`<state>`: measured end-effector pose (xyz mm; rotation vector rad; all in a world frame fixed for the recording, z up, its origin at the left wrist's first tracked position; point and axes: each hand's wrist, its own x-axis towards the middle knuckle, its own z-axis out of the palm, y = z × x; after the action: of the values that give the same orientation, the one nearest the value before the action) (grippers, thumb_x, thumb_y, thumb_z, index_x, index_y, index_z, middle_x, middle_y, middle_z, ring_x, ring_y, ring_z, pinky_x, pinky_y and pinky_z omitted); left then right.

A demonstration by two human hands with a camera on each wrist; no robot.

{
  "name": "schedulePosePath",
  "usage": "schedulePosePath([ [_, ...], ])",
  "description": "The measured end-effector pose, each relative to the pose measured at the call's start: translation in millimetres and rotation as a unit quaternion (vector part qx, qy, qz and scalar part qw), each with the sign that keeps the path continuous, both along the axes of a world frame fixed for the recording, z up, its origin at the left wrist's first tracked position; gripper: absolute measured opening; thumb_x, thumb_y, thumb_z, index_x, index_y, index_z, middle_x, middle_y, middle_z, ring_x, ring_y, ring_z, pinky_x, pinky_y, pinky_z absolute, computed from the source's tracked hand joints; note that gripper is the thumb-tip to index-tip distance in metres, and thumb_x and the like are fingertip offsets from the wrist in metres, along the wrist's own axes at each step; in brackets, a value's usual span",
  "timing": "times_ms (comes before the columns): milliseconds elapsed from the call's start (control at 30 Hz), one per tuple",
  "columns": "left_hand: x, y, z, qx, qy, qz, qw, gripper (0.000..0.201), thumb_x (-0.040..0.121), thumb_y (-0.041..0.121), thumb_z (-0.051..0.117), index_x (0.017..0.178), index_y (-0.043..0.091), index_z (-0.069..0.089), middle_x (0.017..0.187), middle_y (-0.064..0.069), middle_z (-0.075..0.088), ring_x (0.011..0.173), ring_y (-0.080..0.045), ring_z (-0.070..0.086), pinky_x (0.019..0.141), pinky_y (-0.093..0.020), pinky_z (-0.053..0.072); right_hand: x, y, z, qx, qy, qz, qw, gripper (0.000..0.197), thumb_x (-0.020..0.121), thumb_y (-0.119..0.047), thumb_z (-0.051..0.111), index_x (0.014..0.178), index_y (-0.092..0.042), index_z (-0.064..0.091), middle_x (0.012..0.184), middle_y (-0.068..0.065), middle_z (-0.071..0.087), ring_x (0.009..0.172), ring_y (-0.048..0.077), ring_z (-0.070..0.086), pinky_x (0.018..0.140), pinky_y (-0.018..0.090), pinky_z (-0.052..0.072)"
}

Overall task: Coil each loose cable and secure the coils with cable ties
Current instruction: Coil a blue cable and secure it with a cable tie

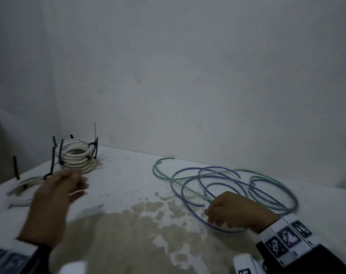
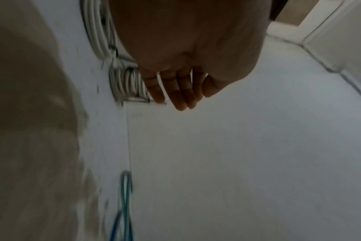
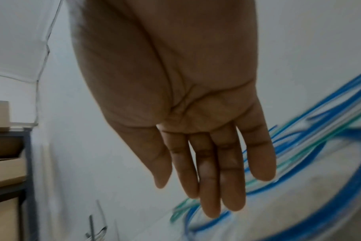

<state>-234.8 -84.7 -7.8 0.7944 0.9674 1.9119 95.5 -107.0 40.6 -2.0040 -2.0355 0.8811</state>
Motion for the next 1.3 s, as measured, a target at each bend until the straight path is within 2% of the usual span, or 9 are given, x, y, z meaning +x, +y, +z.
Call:
schedulePosePath([
  [133, 117.0, -19.7, 12.9, -0.06, 0.057, -0.134, 0.988, 0.02, 0.095, 0.005, 0.045, 0.09, 0.01, 0.063, 0.073, -0.003, 0.068, 0.074, -0.018, 0.062, 0.07, -0.03, 0.048, 59.1, 5.0, 1.7, 0.03, -0.082, -0.035, 0.996, 0.034, 0.094, -0.021, 0.05, 0.105, 0.007, 0.066, 0.109, 0.021, 0.067, 0.097, 0.028, 0.064, 0.067, 0.029, 0.048],
  [367, 220.8, -9.7, -10.3, -0.191, -0.074, -0.289, 0.935, 0.015, 0.095, 0.01, 0.052, 0.104, 0.003, 0.062, 0.093, -0.015, 0.067, 0.086, -0.026, 0.063, 0.072, -0.033, 0.054, 84.6, 12.1, -15.7, 0.03, -0.132, 0.013, 0.991, 0.053, 0.099, -0.024, 0.044, 0.148, -0.019, 0.027, 0.154, 0.0, 0.028, 0.138, 0.017, 0.032, 0.106, 0.023, 0.029],
  [533, 225.3, -7.5, -32.4, -0.228, -0.088, -0.3, 0.922, 0.036, 0.098, 0.014, 0.049, 0.13, -0.001, 0.05, 0.125, -0.024, 0.057, 0.106, -0.034, 0.059, 0.088, -0.042, 0.045, 89.9, 30.1, -35.3, 0.064, -0.152, 0.001, 0.986, 0.034, 0.086, -0.017, 0.063, 0.117, -0.006, 0.065, 0.126, 0.006, 0.062, 0.113, 0.021, 0.059, 0.095, 0.033, 0.049],
  [633, 223.4, -2.8, -41.9, -0.239, -0.102, -0.294, 0.92, 0.041, 0.098, 0.014, 0.049, 0.136, -0.001, 0.043, 0.127, -0.025, 0.057, 0.104, -0.031, 0.061, 0.085, -0.041, 0.045, 94.7, 30.1, -34.3, 0.123, -0.175, -0.02, 0.977, 0.017, 0.089, -0.019, 0.058, 0.099, -0.018, 0.072, 0.109, 0.001, 0.068, 0.104, 0.022, 0.061, 0.093, 0.039, 0.049],
  [833, 222.8, -7.5, -35.2, -0.198, -0.101, -0.304, 0.926, 0.045, 0.098, 0.01, 0.048, 0.142, 0.01, 0.038, 0.127, -0.022, 0.055, 0.107, -0.033, 0.059, 0.087, -0.041, 0.046, 96.5, -2.1, 33.6, 0.469, -0.024, -0.03, 0.882, 0.02, 0.093, -0.013, 0.056, 0.105, -0.005, 0.07, 0.1, 0.014, 0.071, 0.093, 0.029, 0.063, 0.085, 0.028, 0.043],
  [1000, 224.8, -14.6, -10.6, -0.078, 0.086, -0.263, 0.958, 0.07, 0.087, 0.012, 0.063, 0.144, 0.034, 0.03, 0.14, 0.006, 0.042, 0.114, -0.016, 0.052, 0.09, -0.033, 0.042, 90.6, -38.8, 95.0, 0.49, 0.008, 0.04, 0.871, 0.027, 0.093, -0.021, 0.055, 0.115, -0.014, 0.068, 0.083, -0.025, 0.056, 0.075, -0.013, 0.05, 0.072, -0.005, 0.028],
  [1133, 229.6, -26.5, 10.7, -0.009, 0.219, -0.254, 0.942, 0.034, 0.078, 0.044, 0.057, 0.111, 0.035, 0.061, 0.11, 0.02, 0.062, 0.109, -0.009, 0.057, 0.087, -0.027, 0.045, 86.9, -56.7, 118.2, 0.519, 0.026, 0.061, 0.852, 0.025, 0.093, -0.027, 0.056, 0.112, -0.017, 0.069, 0.081, -0.032, 0.051, 0.075, -0.017, 0.051, 0.073, -0.005, 0.029],
  [1233, 228.9, -36.6, 27.1, 0.007, 0.081, -0.335, 0.939, 0.034, 0.088, 0.039, 0.048, 0.073, 0.009, 0.056, 0.049, 0.0, 0.046, 0.045, -0.015, 0.048, 0.053, -0.027, 0.049, 93.8, -63.2, 125.6, 0.576, 0.026, 0.021, 0.817, 0.023, 0.091, -0.027, 0.057, 0.106, -0.016, 0.07, 0.085, -0.022, 0.057, 0.084, -0.007, 0.051, 0.073, -0.004, 0.031],
  [1300, 219.4, -39.1, 38.9, 0.009, -0.017, -0.381, 0.924, 0.034, 0.084, 0.038, 0.058, 0.065, 0.011, 0.049, 0.044, 0.005, 0.024, 0.034, -0.008, 0.023, 0.035, -0.02, 0.029, 105.7, -68.4, 131.2, 0.595, -0.012, -0.003, 0.803, 0.022, 0.087, -0.027, 0.062, 0.104, -0.016, 0.069, 0.083, -0.009, 0.06, 0.077, 0.004, 0.053, 0.072, 0.004, 0.035],
])
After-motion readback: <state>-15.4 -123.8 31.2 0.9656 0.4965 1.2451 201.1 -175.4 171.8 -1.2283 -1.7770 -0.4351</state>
